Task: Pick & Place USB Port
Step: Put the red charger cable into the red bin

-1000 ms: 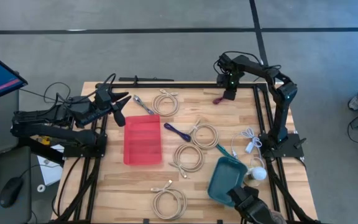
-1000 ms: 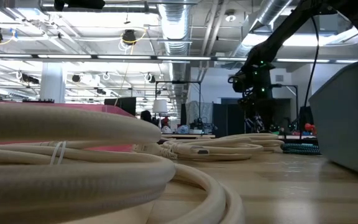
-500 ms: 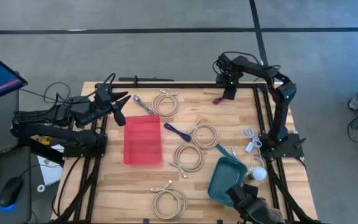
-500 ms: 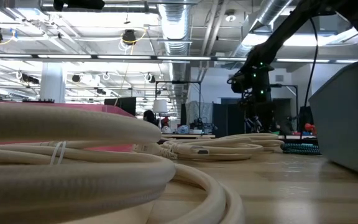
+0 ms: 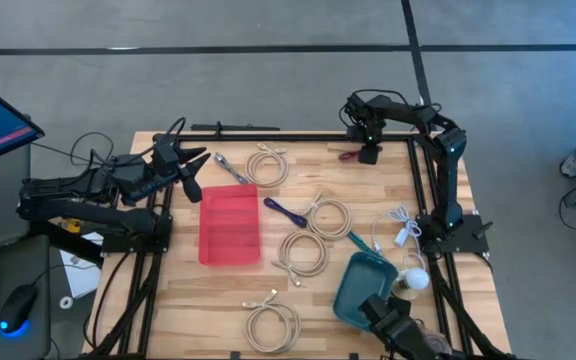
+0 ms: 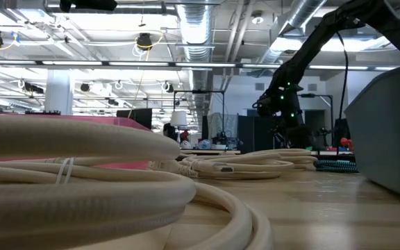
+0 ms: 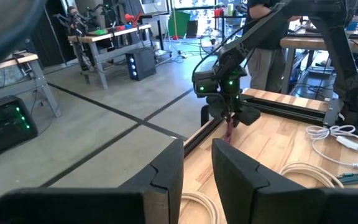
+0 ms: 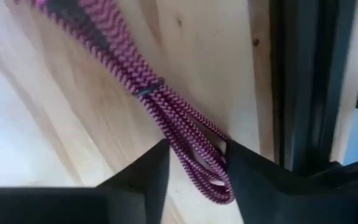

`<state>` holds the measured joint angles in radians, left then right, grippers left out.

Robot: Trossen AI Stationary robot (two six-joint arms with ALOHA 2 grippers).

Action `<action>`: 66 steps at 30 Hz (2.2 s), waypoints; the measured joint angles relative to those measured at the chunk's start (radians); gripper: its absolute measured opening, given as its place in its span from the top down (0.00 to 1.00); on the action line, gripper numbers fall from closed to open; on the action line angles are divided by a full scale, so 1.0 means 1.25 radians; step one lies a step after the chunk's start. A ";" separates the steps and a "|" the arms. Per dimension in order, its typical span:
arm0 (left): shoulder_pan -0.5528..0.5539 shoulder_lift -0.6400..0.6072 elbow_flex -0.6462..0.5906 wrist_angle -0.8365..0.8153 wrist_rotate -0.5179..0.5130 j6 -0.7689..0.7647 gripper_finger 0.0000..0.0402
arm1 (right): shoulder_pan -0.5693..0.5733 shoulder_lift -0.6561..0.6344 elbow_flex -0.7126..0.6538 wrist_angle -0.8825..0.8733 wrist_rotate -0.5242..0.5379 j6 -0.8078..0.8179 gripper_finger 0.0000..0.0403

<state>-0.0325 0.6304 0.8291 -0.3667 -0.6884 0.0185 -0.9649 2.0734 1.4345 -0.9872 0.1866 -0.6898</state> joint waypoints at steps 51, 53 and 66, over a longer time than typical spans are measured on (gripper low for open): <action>0.000 0.000 0.000 0.003 0.001 -0.037 0.79 | 0.301 -0.561 0.035 -0.140 -0.059 0.433 1.00; 0.000 0.005 0.000 0.013 0.001 -0.070 0.79 | 0.339 -0.561 0.035 -0.134 -0.046 0.434 1.00; 0.000 0.188 0.000 0.201 0.131 -0.057 0.79 | 0.549 -0.557 0.035 0.039 -0.034 0.445 1.00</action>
<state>-0.0326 0.8655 0.8295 -0.1150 -0.5251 -0.0528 -0.2787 1.3777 1.4780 -0.9390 0.1438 -0.1335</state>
